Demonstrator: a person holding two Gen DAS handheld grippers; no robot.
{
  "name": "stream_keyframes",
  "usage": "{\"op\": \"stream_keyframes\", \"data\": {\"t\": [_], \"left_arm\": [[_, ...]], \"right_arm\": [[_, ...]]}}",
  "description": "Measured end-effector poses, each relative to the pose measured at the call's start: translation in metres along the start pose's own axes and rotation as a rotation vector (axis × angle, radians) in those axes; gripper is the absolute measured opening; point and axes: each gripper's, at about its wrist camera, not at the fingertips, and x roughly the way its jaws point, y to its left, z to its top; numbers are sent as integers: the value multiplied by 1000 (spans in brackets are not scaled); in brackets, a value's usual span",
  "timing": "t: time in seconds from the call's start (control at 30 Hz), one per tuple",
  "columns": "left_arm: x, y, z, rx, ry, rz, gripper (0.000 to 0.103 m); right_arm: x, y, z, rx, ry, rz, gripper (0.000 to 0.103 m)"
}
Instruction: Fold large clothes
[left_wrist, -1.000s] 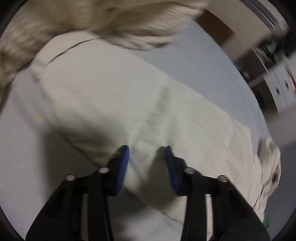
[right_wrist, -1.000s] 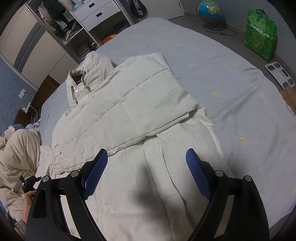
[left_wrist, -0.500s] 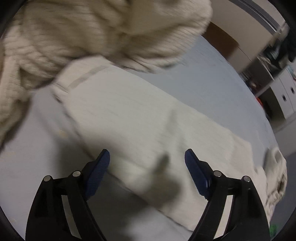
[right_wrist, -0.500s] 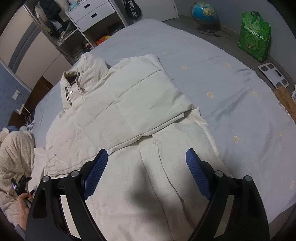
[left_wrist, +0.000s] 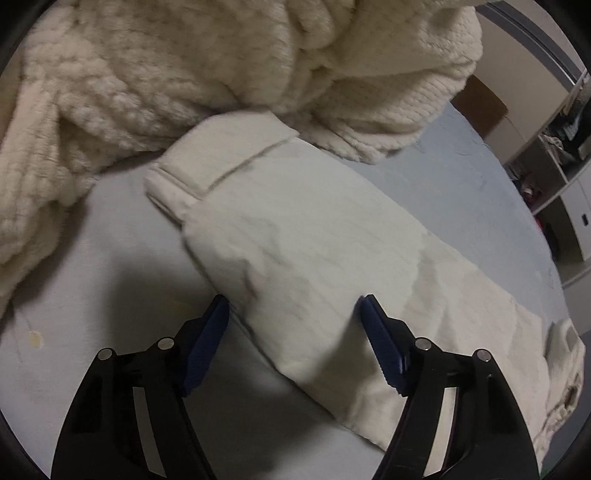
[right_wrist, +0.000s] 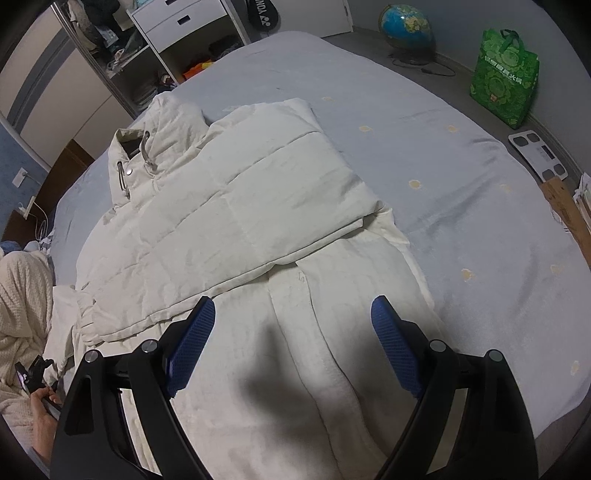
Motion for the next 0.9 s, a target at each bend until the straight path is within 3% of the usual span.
{"op": "stream_keyframes", "data": {"t": [0.1, 0.2, 0.3, 0.37, 0.4, 0.43, 0.53, 0.9], "left_arm": [[-9, 13, 2, -53, -46, 22, 71], [5, 8, -1, -26, 12, -11, 73], [5, -2, -2, 10, 9, -12, 73], [5, -6, -3, 13, 14, -47, 62], [6, -8, -3, 25, 21, -62, 50], [5, -11, -2, 36, 26, -91, 29], [-1, -24, -4, 76, 37, -169, 11], [-60, -85, -8, 215, -71, -302, 6]], "right_arm": [[2, 2, 0, -3, 4, -7, 82], [5, 6, 0, -15, 10, -12, 82], [8, 12, -1, -29, 18, -12, 82], [9, 14, -1, -38, 21, -12, 82], [10, 15, -1, -43, 22, -10, 82], [10, 16, -1, -42, 22, -9, 82], [12, 15, 0, -35, 26, -1, 82], [8, 9, 0, -9, 16, 53, 82]]}}
